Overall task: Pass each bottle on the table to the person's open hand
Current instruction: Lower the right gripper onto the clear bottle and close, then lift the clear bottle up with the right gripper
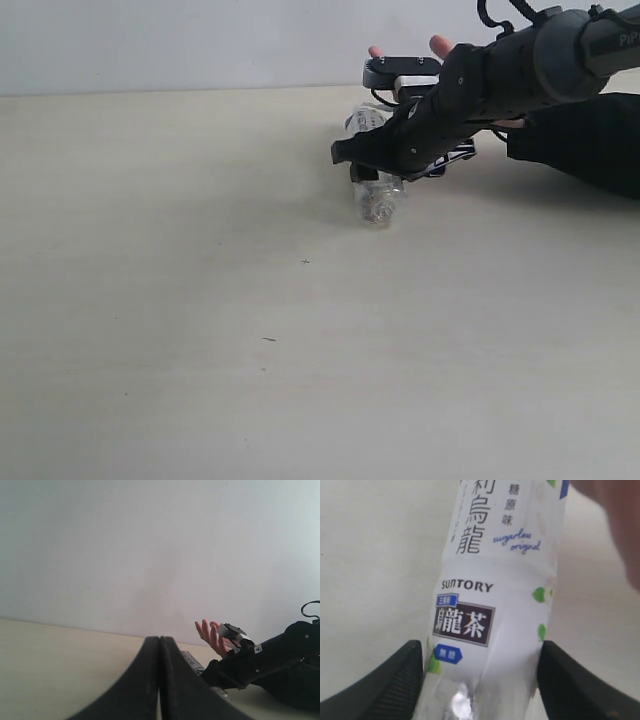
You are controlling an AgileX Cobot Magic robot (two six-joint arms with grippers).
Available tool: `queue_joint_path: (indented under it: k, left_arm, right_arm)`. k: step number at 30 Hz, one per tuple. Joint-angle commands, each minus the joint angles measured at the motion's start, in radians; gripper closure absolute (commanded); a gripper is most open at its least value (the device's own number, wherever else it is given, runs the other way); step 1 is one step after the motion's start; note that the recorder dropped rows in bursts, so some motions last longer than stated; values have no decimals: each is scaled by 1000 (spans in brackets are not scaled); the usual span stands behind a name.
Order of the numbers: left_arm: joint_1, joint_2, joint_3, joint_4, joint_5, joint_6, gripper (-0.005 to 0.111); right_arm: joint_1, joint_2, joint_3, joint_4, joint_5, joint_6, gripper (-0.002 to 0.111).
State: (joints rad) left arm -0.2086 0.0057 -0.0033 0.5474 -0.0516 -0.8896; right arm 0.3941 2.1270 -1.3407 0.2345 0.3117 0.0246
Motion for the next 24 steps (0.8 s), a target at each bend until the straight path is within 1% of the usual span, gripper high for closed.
queue_joint_path:
  k: [1,5,6,15,21,24]
  left_arm:
    - [3,-6,3,-1,2,-1,107]
    - [3,-6,3,-1,2,-1,107]
    - [3,-6,3,-1,2,-1,107]
    - [3,-6,3,-1,2,-1,107]
    - [3,-6,3,-1,2,-1,107]
    - [3,-6,3,-1,2,-1,107]
  right_arm:
    - [2,1,-4,-7,36,13,75]
    - [2,1,-4,-7,59,13,104]
    - [2,1,-4,-7,62,13,109]
    - [2,-91,-4,-1,176,-34,108]
    - [2,-178,-4,78,318,-149,108]
    - [2,-216,-4,103,358,-182,108]
